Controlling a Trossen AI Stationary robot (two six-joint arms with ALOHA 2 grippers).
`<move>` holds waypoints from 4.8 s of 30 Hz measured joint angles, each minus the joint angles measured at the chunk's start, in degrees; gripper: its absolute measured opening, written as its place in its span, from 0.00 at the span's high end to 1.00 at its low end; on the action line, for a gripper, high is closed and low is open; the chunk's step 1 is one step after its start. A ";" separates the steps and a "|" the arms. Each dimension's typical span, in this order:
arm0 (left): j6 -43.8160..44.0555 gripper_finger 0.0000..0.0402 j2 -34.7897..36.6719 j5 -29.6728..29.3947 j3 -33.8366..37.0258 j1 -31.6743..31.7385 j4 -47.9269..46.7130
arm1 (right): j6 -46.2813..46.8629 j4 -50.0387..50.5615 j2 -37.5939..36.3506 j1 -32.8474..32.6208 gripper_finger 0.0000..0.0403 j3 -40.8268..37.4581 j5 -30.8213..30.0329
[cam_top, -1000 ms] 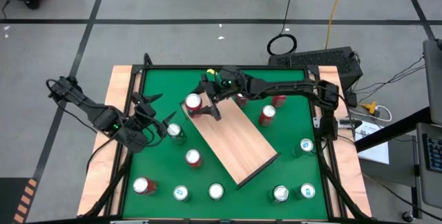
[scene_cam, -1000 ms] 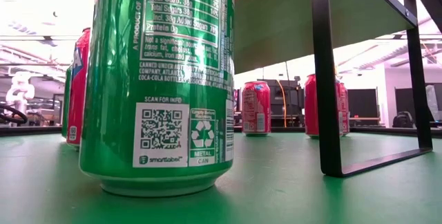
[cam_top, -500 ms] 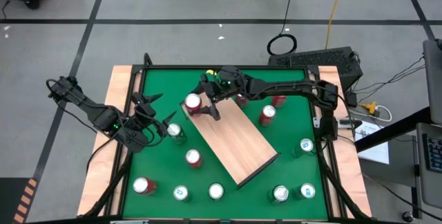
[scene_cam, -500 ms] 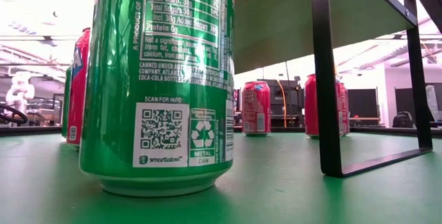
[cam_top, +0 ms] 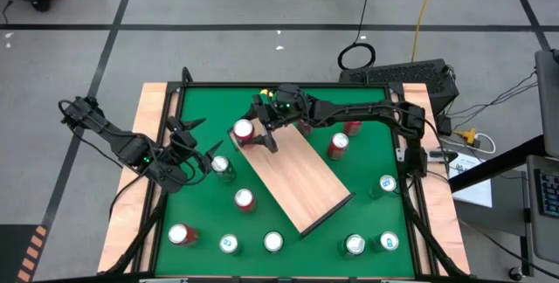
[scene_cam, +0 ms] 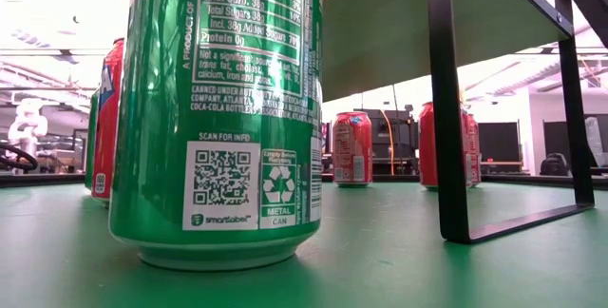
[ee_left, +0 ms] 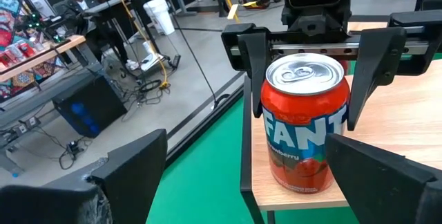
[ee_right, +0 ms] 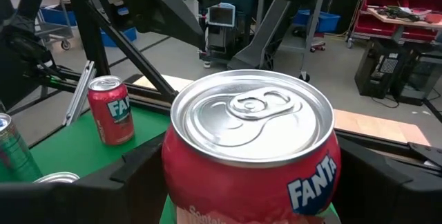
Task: Place canned beverage on shelf
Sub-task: Put the red soda can on the shelf, then put the red soda can on the shelf aligned with the other red soda can
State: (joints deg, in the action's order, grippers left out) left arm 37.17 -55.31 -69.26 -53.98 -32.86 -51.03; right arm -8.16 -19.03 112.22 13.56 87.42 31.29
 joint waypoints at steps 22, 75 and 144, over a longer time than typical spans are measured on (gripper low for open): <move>0.00 0.03 -0.02 -0.04 0.00 0.00 -0.04 | 2.39 0.96 -2.88 -0.13 0.12 -0.04 -1.31; 10.54 0.03 -5.61 0.14 0.00 -0.15 1.62 | -19.44 39.34 -32.42 14.53 0.13 -25.68 -18.03; 5.55 0.03 -8.63 -2.03 -0.76 -0.31 8.82 | -11.04 43.14 -44.64 13.63 0.27 -25.07 -17.74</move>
State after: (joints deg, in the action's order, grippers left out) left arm 42.72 -63.94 -71.29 -54.74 -33.17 -42.21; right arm -19.20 24.11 67.59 27.19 62.35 13.55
